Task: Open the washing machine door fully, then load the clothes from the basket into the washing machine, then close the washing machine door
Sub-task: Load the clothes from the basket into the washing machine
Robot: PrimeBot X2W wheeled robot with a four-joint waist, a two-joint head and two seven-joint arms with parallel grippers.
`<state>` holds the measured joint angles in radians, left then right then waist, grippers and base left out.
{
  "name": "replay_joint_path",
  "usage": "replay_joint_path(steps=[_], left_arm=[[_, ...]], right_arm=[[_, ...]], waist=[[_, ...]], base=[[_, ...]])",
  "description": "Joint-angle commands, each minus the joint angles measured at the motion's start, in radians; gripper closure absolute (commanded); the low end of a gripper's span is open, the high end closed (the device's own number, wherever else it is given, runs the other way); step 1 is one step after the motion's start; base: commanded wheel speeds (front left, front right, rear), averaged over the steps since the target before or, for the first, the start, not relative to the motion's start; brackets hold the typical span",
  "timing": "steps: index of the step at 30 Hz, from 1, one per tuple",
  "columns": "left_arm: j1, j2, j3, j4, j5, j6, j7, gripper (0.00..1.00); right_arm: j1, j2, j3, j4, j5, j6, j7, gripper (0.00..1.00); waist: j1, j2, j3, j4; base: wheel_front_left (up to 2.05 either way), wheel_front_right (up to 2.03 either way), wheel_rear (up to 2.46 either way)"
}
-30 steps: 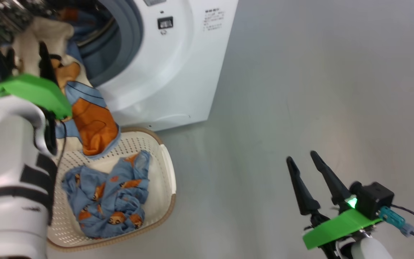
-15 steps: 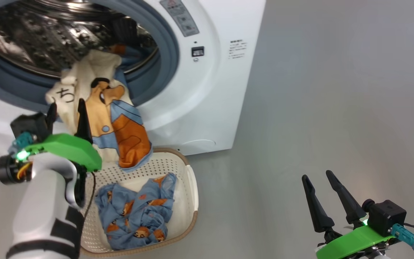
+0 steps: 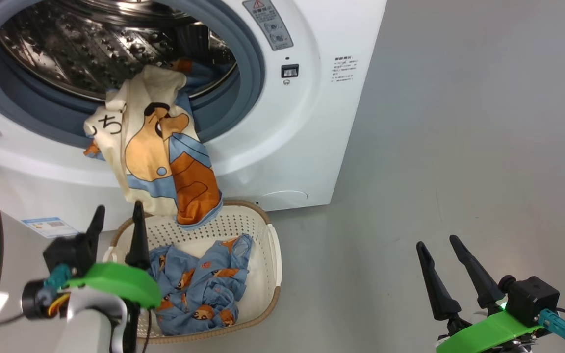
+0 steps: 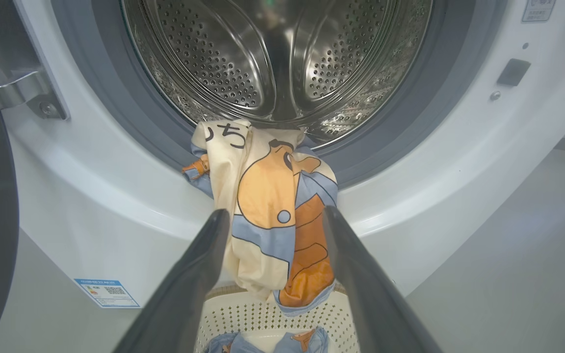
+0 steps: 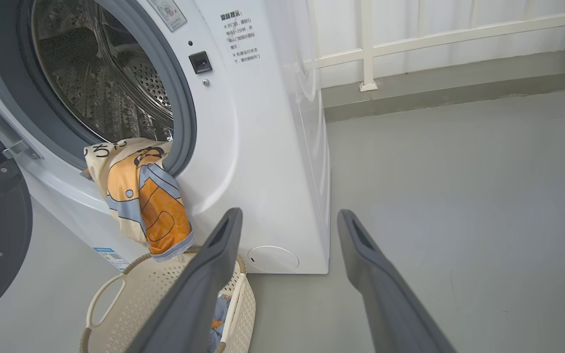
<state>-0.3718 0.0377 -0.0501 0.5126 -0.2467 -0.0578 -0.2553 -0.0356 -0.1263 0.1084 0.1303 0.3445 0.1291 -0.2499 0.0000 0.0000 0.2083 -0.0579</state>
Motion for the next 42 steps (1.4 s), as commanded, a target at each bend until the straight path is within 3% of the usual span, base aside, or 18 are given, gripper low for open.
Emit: replay_joint_path(steps=[1,10,21,42], left_arm=[[0.028,0.016,0.029,-0.055,-0.003,-0.003,-0.006,0.00],[0.235,0.014,0.061,-0.218,-0.018,-0.004,-0.006,0.00],[0.357,0.013,0.071,-0.332,-0.053,0.005,-0.006,0.00],[0.409,0.013,0.090,-0.410,-0.065,0.027,-0.006,0.00]], right_arm=[[0.002,-0.010,0.017,-0.028,-0.010,0.002,-0.012,0.00],[-0.006,-0.017,0.024,-0.034,-0.012,0.002,-0.012,0.00],[-0.008,-0.024,0.021,-0.038,-0.015,0.002,-0.012,0.00],[-0.015,-0.022,0.016,-0.045,-0.016,0.002,-0.012,0.00]], waist=[[0.0000,0.0000,0.004,0.000],[0.0000,0.0000,0.016,-0.009],[0.0000,0.0000,0.020,-0.006],[0.0000,0.0000,0.054,-0.017]], base=[[0.00,0.00,0.00],[0.00,0.00,0.00],[0.00,0.00,0.00],[0.00,0.00,0.00]])
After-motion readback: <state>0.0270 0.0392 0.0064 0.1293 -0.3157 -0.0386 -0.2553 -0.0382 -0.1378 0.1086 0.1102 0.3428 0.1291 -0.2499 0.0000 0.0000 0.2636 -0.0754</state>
